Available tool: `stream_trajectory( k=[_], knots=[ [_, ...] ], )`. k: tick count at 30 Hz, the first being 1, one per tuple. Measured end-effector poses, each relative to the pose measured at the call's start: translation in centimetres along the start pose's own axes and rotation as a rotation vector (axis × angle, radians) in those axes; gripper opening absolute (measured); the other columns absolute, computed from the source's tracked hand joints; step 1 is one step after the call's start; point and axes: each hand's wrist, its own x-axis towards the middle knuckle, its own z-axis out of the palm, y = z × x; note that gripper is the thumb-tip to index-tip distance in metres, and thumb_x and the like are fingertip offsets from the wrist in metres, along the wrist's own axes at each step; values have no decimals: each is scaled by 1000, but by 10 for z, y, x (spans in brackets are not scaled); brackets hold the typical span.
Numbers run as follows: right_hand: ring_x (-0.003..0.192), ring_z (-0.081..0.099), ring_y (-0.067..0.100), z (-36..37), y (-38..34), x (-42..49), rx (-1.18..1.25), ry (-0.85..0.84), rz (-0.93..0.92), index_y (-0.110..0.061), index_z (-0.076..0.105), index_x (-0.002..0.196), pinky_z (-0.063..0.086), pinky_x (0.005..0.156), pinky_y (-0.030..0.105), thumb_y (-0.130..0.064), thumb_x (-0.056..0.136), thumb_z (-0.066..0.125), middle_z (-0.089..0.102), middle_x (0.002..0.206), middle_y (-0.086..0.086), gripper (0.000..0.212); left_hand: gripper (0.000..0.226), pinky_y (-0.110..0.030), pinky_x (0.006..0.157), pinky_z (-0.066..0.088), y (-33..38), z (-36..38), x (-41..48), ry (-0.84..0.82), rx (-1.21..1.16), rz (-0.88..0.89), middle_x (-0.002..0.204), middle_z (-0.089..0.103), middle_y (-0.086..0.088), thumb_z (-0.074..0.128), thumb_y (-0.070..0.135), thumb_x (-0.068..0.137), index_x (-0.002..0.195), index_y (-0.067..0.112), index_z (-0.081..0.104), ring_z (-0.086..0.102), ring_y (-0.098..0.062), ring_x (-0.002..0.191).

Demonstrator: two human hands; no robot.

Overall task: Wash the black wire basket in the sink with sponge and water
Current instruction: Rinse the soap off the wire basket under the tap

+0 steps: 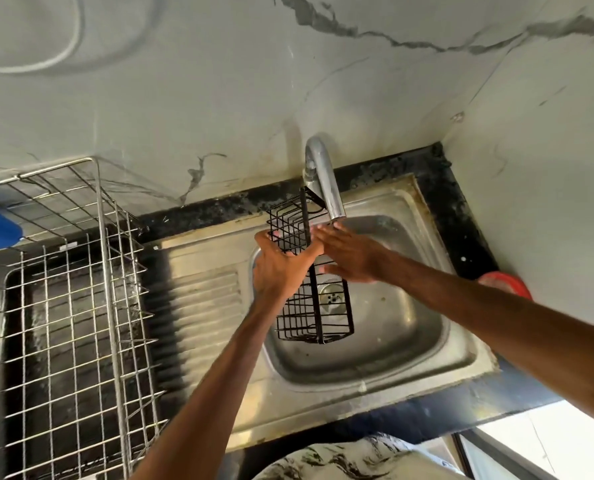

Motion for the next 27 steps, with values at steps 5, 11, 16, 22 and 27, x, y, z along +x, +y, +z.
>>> stream_trajectory(
  k=[5,11,16,22,27],
  knots=[
    [154,-9,25,10,0,-5,-62,-46,-91,-15,-7,157,4,127,47,-59,105,15,-10,165,9,71,100,-46,75,64,-8,1,-4,28,40,20,113,63,-3,60,96,52,119,31,23,68,-24,92],
    [155,-1,24,-24,14,8,-105,-42,117,-16,-9,159,-17,113,38,-57,101,10,-6,167,8,73,99,-48,74,62,3,0,-4,23,74,70,106,63,0,73,78,62,131,20,30,69,-28,88],
    [150,-14,24,0,-20,-2,-12,36,32,-12,0,158,-6,123,42,-59,101,19,-8,164,12,76,101,-51,79,63,2,2,-6,86,-3,26,112,64,-3,73,79,71,139,18,28,70,-31,92],
    [154,-8,25,-12,-14,7,-32,69,52,-14,-7,156,-1,126,45,-57,103,23,-9,166,10,75,94,-37,69,55,-1,2,-4,151,-84,75,98,58,9,79,68,75,136,16,31,60,-8,77],
    [155,-1,23,-34,-4,24,-7,58,187,-17,-15,159,-10,113,42,-58,94,11,-13,167,7,81,92,-43,71,61,3,1,-3,173,-96,62,109,65,-4,83,61,73,135,15,32,67,-24,86]
  ],
)
